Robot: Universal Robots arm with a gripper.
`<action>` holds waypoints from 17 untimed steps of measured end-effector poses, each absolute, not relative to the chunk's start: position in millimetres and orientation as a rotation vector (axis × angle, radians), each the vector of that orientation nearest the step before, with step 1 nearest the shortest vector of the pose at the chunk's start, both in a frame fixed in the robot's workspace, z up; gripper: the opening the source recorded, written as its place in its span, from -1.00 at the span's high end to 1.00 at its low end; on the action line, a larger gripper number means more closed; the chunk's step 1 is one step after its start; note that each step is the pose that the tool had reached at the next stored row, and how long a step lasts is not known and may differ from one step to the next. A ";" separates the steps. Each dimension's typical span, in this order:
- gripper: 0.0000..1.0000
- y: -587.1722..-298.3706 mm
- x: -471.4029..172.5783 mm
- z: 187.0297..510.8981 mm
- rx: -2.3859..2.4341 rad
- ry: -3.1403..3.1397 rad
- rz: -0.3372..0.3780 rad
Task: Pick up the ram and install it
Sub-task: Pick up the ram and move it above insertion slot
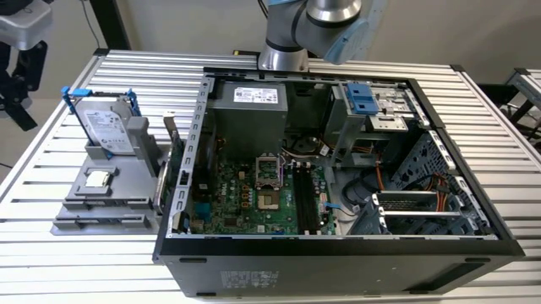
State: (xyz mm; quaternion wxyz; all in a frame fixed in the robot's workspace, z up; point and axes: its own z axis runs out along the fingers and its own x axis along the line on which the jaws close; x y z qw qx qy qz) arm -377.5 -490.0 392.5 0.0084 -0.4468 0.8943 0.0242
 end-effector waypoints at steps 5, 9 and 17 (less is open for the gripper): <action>1.00 -490.0 -377.5 392.5 -1.573 2.701 0.076; 1.00 -490.0 -377.5 392.6 -1.671 2.642 0.075; 1.00 -490.0 -377.5 392.5 -1.858 2.513 0.073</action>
